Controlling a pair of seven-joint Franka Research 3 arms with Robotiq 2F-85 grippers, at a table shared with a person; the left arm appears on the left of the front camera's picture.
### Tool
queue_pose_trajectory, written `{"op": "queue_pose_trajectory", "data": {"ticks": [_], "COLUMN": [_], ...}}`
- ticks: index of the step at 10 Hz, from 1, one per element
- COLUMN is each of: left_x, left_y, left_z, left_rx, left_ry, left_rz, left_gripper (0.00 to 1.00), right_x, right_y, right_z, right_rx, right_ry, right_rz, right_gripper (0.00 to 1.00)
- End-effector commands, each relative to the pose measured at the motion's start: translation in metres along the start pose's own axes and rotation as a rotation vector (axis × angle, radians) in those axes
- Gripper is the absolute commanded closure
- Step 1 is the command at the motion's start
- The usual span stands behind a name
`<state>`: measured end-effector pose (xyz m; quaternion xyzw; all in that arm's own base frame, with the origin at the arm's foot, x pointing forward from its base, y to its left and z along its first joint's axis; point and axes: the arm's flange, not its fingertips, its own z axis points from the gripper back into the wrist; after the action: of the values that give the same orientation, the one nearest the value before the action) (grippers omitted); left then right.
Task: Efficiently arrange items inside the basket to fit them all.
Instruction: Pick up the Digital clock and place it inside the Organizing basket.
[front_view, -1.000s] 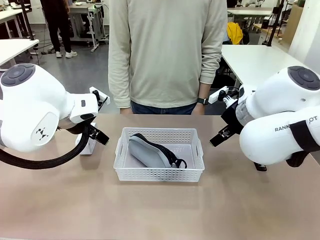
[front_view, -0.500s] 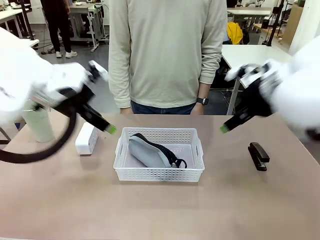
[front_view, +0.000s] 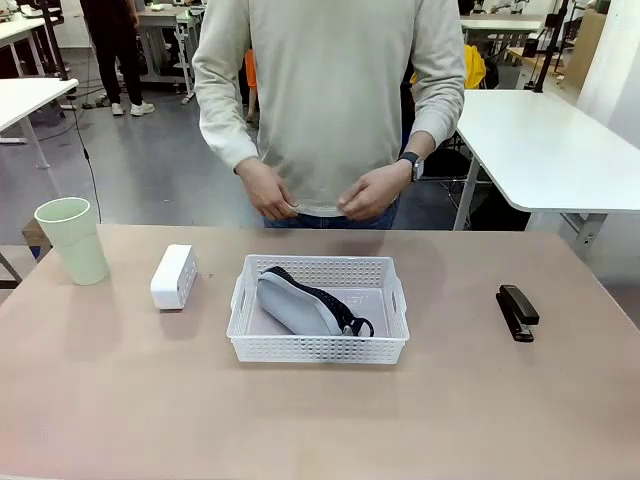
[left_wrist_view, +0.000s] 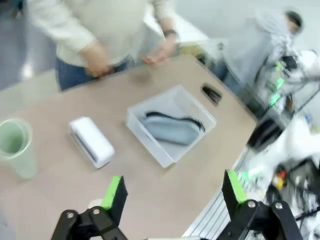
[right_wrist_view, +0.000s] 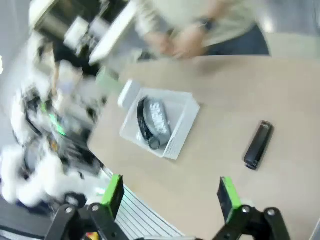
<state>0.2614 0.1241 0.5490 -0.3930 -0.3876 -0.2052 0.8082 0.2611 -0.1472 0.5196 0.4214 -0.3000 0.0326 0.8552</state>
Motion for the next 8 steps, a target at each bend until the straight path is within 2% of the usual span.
{"op": "queue_pose_trajectory", "data": {"ticks": [1, 2, 3, 4, 5, 8], "left_x": [-0.119, -0.141, -0.163, -0.183, -0.107, -0.107], "left_y": [0.018, 0.030, 0.047, 0.066, 0.066, 0.066], "left_z": [0.029, 0.046, 0.055, 0.064, 0.128, 0.128], "left_rx": [0.083, 0.119, 0.196, 0.170, 0.131, 0.131], "left_ry": [-0.395, -0.482, -0.491, -0.527, -0.345, -0.345], "left_rz": [0.268, 0.394, 0.543, 0.684, 0.381, 0.381], "left_gripper": [0.00, 0.00, 0.00, 0.00, 0.00, 0.00], "right_x": [-0.057, -0.071, -0.078, -0.078, -0.069, -0.069], "right_y": [-0.084, -0.108, -0.123, -0.128, -0.129, -0.129], "right_z": [0.016, 0.024, 0.022, 0.016, 0.070, 0.070], "right_rx": [0.124, 0.171, 0.198, 0.196, 0.075, 0.075], "right_ry": [-0.378, -0.461, -0.505, -0.520, -0.281, -0.281], "right_rz": [-0.446, -0.561, -0.625, -0.643, -0.463, -0.463], "right_gripper": [0.00, 0.00, 0.00, 0.00, 0.00, 0.00]}}
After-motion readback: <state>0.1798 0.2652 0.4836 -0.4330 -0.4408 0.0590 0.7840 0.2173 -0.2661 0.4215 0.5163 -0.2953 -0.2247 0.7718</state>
